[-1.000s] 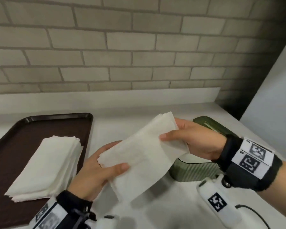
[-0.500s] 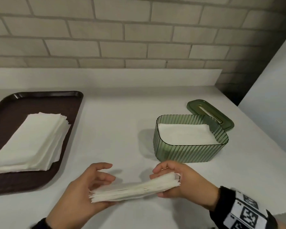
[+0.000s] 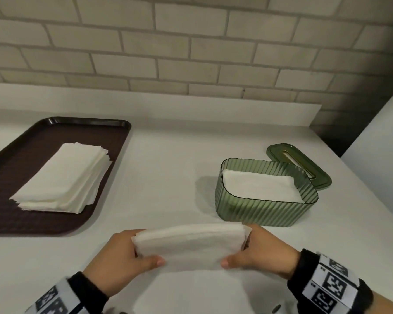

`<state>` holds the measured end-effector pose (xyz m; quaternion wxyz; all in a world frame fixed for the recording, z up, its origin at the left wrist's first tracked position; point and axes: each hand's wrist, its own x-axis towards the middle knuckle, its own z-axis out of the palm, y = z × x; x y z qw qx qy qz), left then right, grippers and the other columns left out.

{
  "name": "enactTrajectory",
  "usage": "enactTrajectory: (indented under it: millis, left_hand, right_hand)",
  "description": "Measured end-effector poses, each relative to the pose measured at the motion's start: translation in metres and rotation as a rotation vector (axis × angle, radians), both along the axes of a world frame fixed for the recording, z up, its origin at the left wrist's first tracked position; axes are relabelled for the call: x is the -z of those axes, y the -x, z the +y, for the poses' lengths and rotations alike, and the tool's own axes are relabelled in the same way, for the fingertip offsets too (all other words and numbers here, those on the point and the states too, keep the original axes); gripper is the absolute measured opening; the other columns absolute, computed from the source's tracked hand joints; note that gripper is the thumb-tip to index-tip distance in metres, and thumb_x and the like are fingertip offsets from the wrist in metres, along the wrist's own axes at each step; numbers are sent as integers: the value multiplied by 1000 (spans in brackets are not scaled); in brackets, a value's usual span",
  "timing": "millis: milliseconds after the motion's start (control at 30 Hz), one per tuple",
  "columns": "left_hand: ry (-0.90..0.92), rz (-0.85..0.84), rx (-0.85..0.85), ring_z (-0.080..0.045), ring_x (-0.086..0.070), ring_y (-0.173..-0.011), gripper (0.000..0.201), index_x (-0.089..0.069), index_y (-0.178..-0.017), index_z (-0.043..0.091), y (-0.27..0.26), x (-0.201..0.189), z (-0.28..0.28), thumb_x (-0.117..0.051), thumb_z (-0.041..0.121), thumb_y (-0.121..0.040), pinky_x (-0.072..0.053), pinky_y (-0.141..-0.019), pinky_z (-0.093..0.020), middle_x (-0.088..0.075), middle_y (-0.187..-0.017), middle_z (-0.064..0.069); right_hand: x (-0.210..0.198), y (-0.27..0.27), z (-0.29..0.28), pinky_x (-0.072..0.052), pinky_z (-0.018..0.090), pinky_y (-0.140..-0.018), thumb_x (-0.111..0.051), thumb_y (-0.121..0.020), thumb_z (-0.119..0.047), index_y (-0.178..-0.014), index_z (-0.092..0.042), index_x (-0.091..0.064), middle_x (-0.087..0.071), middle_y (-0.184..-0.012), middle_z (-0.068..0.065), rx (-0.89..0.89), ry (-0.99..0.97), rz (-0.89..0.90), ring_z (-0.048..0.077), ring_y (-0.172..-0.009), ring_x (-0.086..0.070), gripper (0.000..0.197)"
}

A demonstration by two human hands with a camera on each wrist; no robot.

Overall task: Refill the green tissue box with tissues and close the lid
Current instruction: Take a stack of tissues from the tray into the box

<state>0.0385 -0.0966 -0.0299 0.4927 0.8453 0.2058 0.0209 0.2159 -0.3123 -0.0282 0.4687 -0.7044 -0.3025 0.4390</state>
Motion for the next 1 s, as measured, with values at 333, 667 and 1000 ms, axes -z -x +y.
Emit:
enactTrajectory:
  millis: [333,667,1000]
  left_hand:
    - [-44,-45,98,2,-66,-90,66,-59,-103,50,-4,-50,13,-83,55,-42,-49,-87,-17,-72,-93,16]
    - [299,-289,80,-16,-69,-96,46,-70,-106,18,-43,-58,-20,-79,13,-61,-55,-84,-29,-73,-101,-2]
    - [244,-113,65,-5,-68,-96,55,-70,-102,26,-37,-13,-16,-80,38,-49,-54,-88,-28,-73,-101,10]
  right_hand:
    - [-58,-1,1,-49,23,-64,-77,-76,-21,-83,-21,-74,-72,-77,-1,11,-213,-326,9,-68,-63,7]
    - [-80,9,37,-52,23,-66,-85,-64,-7,-87,-20,-70,-70,-85,2,59,-423,-334,9,-73,-64,30]
    - [-15,14,38,-52,25,-88,-80,-67,5,-109,-18,-66,-71,-110,2,-12,-206,-101,13,-104,-66,50]
